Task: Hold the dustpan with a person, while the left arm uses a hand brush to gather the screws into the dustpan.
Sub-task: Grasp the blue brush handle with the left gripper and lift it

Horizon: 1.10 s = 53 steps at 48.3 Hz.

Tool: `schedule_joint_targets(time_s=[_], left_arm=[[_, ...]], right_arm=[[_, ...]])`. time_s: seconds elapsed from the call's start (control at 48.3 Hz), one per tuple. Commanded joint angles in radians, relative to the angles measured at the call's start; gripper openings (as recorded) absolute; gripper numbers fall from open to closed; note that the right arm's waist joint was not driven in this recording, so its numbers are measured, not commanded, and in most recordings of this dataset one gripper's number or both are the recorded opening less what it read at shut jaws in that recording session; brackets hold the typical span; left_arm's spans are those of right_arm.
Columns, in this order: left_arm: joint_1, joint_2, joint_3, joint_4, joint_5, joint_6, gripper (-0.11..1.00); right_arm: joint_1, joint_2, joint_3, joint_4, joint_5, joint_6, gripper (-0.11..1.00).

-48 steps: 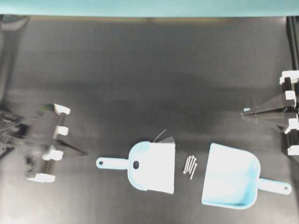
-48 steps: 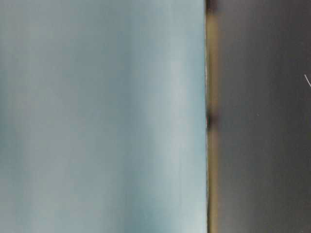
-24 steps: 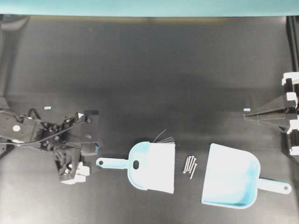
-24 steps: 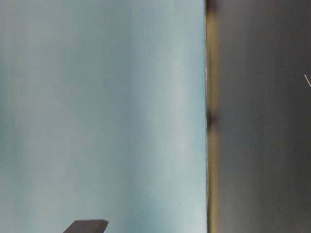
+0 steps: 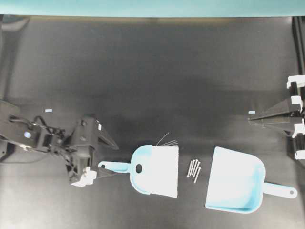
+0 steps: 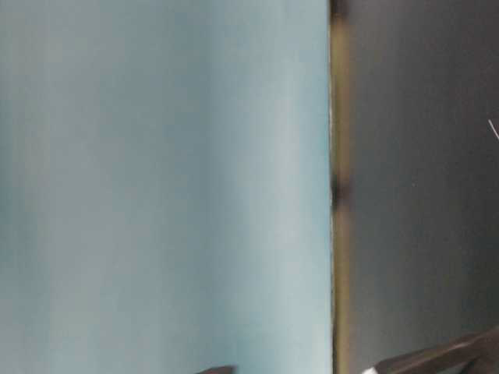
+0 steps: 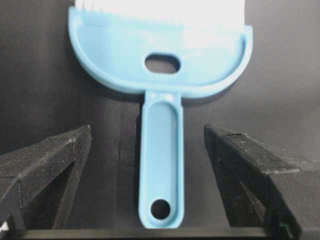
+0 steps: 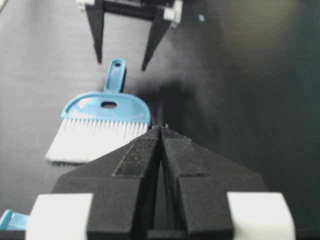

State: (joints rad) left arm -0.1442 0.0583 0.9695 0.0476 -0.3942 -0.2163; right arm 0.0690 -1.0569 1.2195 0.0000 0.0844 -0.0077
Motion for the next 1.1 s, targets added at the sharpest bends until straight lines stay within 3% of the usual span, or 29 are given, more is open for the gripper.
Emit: schedule_joint_targets(time_s=[0.0, 0.662, 0.786, 0.931, 1.076], left_arm=[[-0.018, 0.044, -0.028, 0.003, -0.037, 0.003, 0.88], [-0.011, 0.183, -0.078, 0.003, 0.011, 0.005, 0.86], [-0.003, 0.183, -0.086, 0.003, 0.077, 0.003, 0.71], [0.002, 0.172, -0.098, 0.003, 0.132, 0.005, 0.33], [0.008, 0.094, -0.123, 0.005, 0.253, 0.008, 0.31]], right_arm=[[0.000, 0.005, -0.002, 0.002, -0.008, 0.012, 0.00], [0.002, -0.020, 0.018, 0.002, -0.012, 0.012, 0.00], [0.002, -0.031, 0.021, 0.002, -0.012, 0.011, 0.00], [0.000, -0.054, 0.034, 0.002, 0.009, -0.003, 0.00], [0.000, -0.087, 0.043, 0.002, 0.055, -0.003, 0.00]])
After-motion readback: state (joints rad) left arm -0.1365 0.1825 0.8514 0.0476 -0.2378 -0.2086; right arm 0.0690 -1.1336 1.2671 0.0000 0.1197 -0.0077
